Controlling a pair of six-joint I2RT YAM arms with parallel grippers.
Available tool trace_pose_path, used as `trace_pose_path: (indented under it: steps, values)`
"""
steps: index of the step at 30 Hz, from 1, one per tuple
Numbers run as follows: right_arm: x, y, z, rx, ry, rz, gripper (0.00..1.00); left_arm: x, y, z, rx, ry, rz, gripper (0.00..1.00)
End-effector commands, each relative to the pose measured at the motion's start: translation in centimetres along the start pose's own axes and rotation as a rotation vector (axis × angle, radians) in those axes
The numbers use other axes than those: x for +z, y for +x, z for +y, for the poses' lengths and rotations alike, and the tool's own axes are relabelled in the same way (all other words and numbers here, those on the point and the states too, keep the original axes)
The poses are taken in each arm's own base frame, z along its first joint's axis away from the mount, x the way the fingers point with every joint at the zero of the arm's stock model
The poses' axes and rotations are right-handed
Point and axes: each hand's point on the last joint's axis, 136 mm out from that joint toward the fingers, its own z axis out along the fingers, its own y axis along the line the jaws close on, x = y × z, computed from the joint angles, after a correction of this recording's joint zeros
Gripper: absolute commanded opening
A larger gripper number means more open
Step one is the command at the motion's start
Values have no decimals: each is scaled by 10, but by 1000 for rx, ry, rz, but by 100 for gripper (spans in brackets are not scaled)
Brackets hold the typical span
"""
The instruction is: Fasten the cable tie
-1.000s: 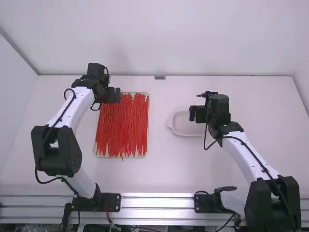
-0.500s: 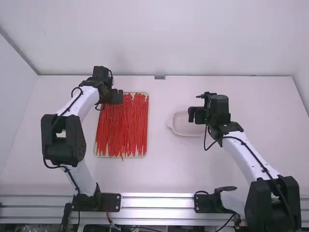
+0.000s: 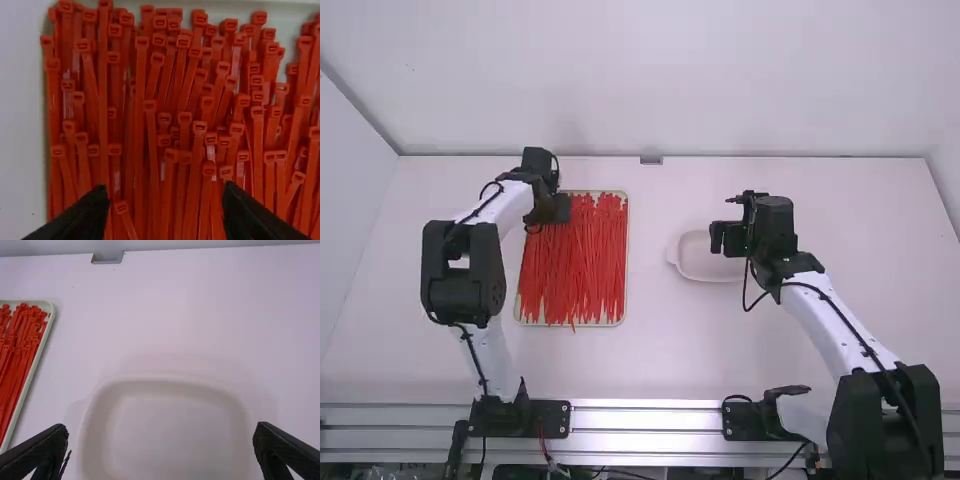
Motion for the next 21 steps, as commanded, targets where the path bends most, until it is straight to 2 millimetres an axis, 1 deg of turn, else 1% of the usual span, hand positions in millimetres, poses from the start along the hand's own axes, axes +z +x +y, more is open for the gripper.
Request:
trace_pose_path:
  steps: [1,5,10,12,16,18,21]
  values:
    - [-8,-18,6,-5,-14,-43,99,7,12,-2,0,9,32,56]
    - [-8,-18,6,-5,-14,-44,99,12,21,-1,4,7,49,50]
    - [-8,-18,5,-5,-14,-44,99,18,30,0,3,5,59,49]
    - [-8,-18,6,-5,-14,-46,99,20,33,1,5,5,64,45]
    - [-8,-19,5,-5,-14,-47,99,22,36,1,18,5,67,44]
    - [-8,-19,5,-5,-14,-47,99,22,36,1,19,6,63,41]
    - [-8,-19,6,-6,-15,-47,99,23,34,1,18,7,53,31]
